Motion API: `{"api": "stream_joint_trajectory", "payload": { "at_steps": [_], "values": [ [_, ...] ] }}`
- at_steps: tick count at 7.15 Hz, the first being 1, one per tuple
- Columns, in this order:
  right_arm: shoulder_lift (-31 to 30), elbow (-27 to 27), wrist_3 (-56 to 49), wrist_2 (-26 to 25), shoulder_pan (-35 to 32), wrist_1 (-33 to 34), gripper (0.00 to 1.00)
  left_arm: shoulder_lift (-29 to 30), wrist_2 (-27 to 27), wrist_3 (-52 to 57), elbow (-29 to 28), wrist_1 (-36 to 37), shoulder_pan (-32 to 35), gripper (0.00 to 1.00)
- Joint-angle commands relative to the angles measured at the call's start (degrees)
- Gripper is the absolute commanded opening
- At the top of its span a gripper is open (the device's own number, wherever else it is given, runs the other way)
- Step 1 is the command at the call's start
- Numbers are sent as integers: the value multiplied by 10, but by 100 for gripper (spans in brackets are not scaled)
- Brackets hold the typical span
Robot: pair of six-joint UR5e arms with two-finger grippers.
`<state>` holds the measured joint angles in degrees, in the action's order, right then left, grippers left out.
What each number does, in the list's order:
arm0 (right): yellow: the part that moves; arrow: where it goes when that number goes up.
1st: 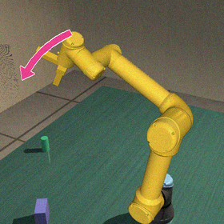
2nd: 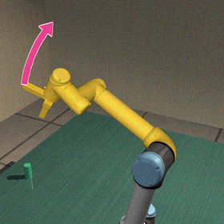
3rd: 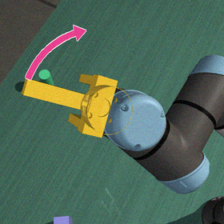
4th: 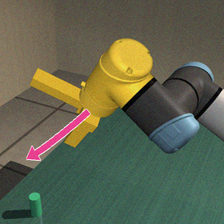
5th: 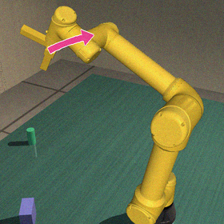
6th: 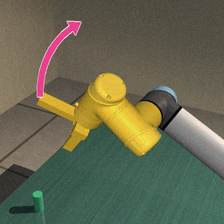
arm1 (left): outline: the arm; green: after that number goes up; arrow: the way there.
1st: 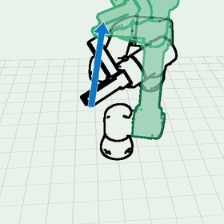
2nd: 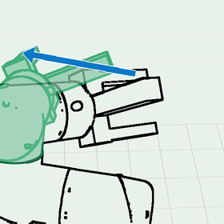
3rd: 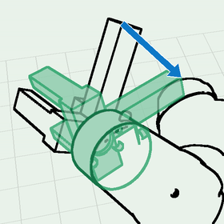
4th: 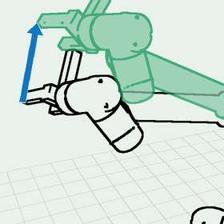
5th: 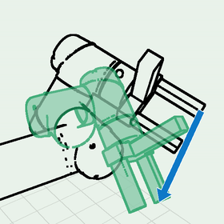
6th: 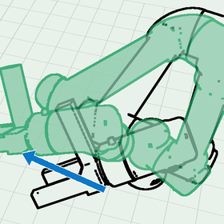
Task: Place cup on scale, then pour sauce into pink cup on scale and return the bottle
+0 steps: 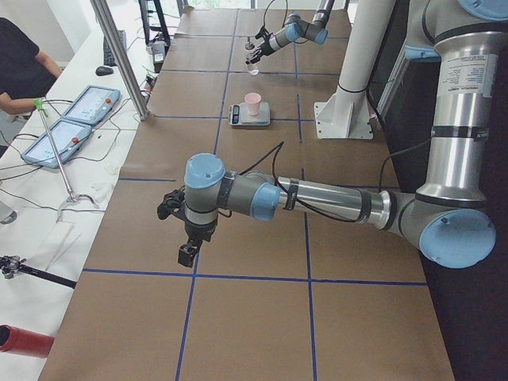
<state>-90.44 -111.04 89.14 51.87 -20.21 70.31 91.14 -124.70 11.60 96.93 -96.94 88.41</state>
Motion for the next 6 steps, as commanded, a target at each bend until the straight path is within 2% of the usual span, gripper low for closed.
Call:
{"api": "stream_joint_trajectory", "payload": {
  "at_steps": [1, 2, 3, 6],
  "values": [
    [-2, 2, 1, 1, 0, 0, 0, 1, 0, 0, 1, 0, -1, 100],
    [-2, 0, 1, 2, 0, 0, 4, 1, 1, 0, 4, 0, 0, 100],
    [-2, 1, 0, 1, 0, 0, 37, 0, 1, 0, 6, 0, 0, 100],
    [-2, 1, 0, 1, 0, 0, 74, 1, 2, 0, 6, 0, 0, 100]
  ]
}}
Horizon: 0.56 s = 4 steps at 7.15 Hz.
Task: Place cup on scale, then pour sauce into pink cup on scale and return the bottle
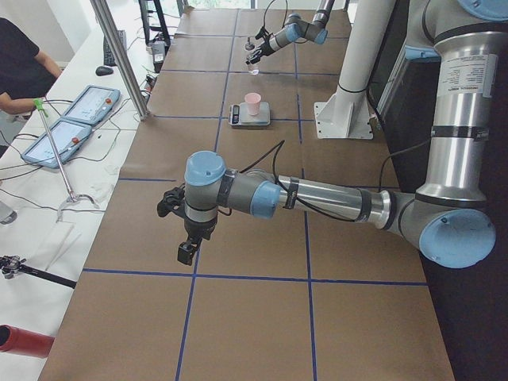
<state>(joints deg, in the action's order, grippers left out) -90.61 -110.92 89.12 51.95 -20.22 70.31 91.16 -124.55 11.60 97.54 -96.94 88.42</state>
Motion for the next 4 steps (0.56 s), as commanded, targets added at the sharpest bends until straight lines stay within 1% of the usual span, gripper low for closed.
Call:
{"api": "stream_joint_trajectory", "payload": {
  "at_steps": [1, 2, 4],
  "values": [
    [1, 0, 0, 0, 0, 0, 85, 1, 0, 0, 1, 0, -1, 100],
    [1, -1, 1, 0, 0, 0, 99, 1, 0, 0, 0, 0, 0, 100],
    [1, -3, 0, 3, 0, 0, 100, 0, 0, 0, 1, 0, 0, 100]
  ]
}}
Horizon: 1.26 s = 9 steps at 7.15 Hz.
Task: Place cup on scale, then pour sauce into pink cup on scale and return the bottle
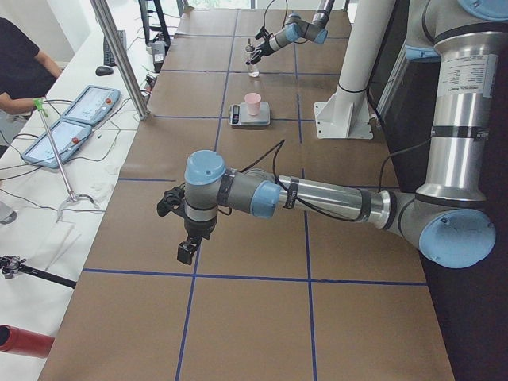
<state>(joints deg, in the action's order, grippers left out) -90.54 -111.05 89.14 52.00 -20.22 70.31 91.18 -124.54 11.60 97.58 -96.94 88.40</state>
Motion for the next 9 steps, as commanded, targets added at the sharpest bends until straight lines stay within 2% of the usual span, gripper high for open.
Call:
{"api": "stream_joint_trajectory", "payload": {
  "at_steps": [1, 5, 7, 9],
  "values": [
    [0, -5, 0, 15, 0, 1, 100, 0, 0, 0, 1, 0, 0, 100],
    [-10, -12, 0, 107, -2, 9, 100, 1, 0, 1, 1, 0, 0, 100],
    [-39, -50, 0, 116, -1, 9, 100, 1, 1, 1, 1, 0, 0, 100],
    [-39, -53, 0, 122, 0, 9, 100, 1, 1, 1, 1, 0, 0, 100]
  ]
}}
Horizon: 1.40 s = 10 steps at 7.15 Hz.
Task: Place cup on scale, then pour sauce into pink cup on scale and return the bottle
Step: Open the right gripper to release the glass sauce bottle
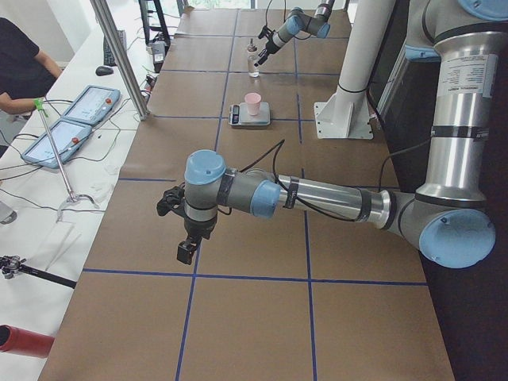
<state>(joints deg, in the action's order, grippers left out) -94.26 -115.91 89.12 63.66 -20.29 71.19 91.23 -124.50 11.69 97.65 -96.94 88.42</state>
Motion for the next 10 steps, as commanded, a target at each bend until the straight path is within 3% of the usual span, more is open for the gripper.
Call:
{"api": "stream_joint_trajectory", "payload": {
  "at_steps": [1, 6, 10],
  "values": [
    [-3, -13, 0, 8, 1, 0, 100, 0, 0, 0, 0, 0, 0, 100],
    [-4, -93, 2, 87, 8, 79, 100, 0, 0, 0, 5, 0, 2, 100],
    [-1, -220, 9, 201, 54, 245, 100, 0, 0, 0, 10, 1, 5, 100]
  ]
}}
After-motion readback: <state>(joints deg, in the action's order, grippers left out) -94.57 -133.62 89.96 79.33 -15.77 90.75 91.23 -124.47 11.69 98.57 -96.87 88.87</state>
